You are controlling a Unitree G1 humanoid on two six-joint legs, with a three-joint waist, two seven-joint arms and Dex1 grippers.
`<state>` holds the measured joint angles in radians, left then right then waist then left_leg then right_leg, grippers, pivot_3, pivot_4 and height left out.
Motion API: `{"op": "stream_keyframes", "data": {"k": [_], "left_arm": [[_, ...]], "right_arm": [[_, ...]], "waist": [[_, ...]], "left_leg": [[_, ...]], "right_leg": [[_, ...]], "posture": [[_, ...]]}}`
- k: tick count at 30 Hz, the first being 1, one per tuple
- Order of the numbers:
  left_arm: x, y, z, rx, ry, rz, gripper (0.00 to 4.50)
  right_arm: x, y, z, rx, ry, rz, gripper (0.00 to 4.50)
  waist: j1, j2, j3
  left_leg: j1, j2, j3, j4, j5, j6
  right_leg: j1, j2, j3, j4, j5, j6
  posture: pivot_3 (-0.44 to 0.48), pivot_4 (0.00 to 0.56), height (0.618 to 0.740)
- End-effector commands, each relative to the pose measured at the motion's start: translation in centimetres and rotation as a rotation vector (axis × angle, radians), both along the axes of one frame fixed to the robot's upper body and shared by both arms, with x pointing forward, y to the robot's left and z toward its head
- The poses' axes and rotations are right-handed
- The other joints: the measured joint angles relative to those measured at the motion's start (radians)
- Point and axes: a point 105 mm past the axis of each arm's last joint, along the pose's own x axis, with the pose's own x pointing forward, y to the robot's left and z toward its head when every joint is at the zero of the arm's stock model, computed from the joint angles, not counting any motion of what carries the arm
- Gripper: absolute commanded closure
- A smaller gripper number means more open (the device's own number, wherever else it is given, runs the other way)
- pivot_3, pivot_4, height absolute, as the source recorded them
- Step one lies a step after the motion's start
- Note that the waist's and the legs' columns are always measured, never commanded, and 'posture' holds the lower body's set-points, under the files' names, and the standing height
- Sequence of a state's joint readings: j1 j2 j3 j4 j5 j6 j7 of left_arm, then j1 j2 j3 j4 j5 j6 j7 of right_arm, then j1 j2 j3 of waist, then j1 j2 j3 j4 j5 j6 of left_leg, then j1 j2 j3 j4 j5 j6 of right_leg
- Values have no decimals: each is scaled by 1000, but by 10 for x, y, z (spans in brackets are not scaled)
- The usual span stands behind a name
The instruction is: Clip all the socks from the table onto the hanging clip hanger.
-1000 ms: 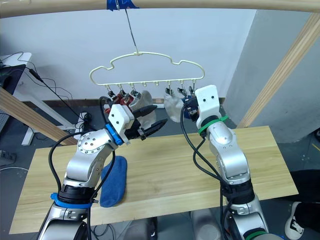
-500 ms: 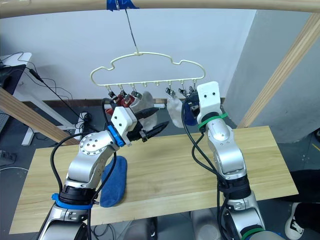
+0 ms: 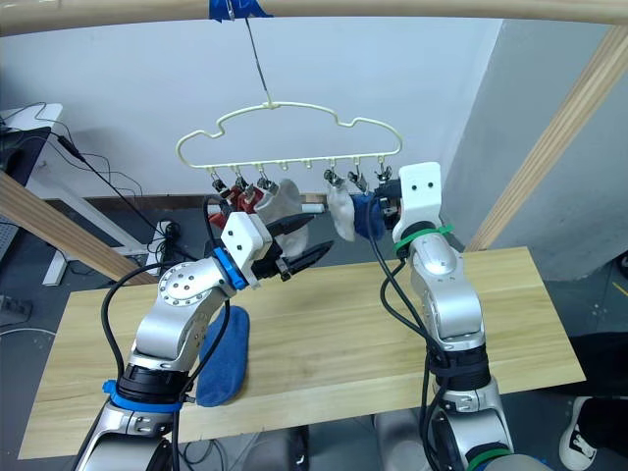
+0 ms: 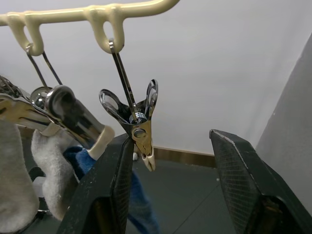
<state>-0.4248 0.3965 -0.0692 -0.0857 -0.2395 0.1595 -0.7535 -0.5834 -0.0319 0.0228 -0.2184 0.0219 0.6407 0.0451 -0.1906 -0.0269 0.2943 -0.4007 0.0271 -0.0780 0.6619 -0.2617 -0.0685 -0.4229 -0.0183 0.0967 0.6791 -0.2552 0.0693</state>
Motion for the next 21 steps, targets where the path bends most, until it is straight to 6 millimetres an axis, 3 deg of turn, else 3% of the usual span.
{"op": "stream_keyframes", "data": {"k": [1, 9, 21], "left_arm": [[-5, -2, 10, -1, -58, -15, 1462], [-5, -4, 10, 5, -64, -24, 1462], [-5, -5, 9, 12, -64, -31, 1462]], "right_arm": [[-3, 6, 20, 16, -65, 33, 1979], [1, 11, 28, 31, -83, 52, 1979], [-3, 25, 22, 21, -54, 127, 1979]], "waist": [[0, 0, 0], [-1, 0, 0], [-1, 0, -1]], "left_leg": [[0, 0, 0, 0, 0, 0], [0, 0, 0, 0, 0, 0], [0, 0, 0, 0, 0, 0]], "right_leg": [[0, 0, 0, 0, 0, 0], [0, 0, 0, 0, 0, 0], [0, 0, 0, 1, 0, 0]], "posture": [[-179, 213, 740], [-177, 210, 740], [-180, 207, 740]]}}
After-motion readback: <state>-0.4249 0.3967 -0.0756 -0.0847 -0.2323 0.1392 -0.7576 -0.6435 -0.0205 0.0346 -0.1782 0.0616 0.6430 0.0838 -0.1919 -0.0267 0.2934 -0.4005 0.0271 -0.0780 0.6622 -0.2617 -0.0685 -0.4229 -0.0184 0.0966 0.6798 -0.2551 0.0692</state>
